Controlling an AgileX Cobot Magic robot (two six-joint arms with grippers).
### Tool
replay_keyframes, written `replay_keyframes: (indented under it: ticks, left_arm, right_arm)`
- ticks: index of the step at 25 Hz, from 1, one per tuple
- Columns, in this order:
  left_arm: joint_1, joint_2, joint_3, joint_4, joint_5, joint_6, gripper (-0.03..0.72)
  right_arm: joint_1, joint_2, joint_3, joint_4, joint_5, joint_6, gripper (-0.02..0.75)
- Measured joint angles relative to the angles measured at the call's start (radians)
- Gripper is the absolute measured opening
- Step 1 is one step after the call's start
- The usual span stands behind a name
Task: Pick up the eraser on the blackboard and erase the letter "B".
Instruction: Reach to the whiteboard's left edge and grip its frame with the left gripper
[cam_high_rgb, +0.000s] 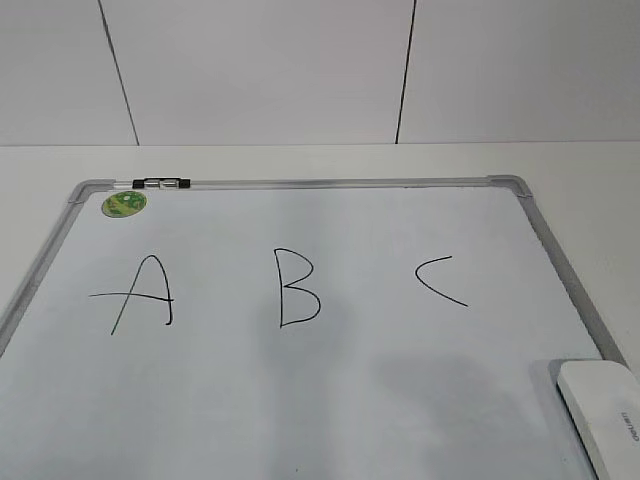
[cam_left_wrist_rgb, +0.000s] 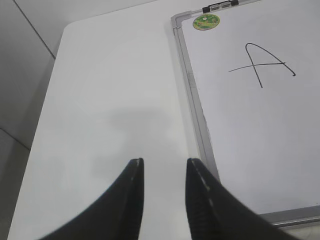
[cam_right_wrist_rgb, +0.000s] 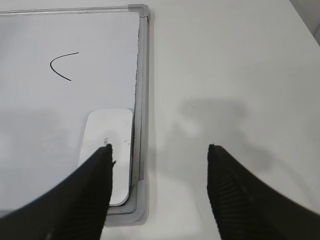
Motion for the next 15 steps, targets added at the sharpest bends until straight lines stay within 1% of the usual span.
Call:
replay_keyframes:
  ticks: [4,7,15]
  left_arm:
    - [0.0,0.0,0.0,0.0,0.0,0.0,0.217]
    - [-0.001,0.0,0.0,0.0,0.0,0.0,0.217]
    - [-0.001,0.0,0.0,-0.005,0.0,0.0,0.217]
  right_arm:
    - [0.0,0.005,-0.025,0.0,0.0,0.0,0.471]
    - [0.0,0.071,-0.059,0.0,0.005,0.0,0.471]
    - [0.0,0.301,-0.135,0.089,0.056,0.0,0.471]
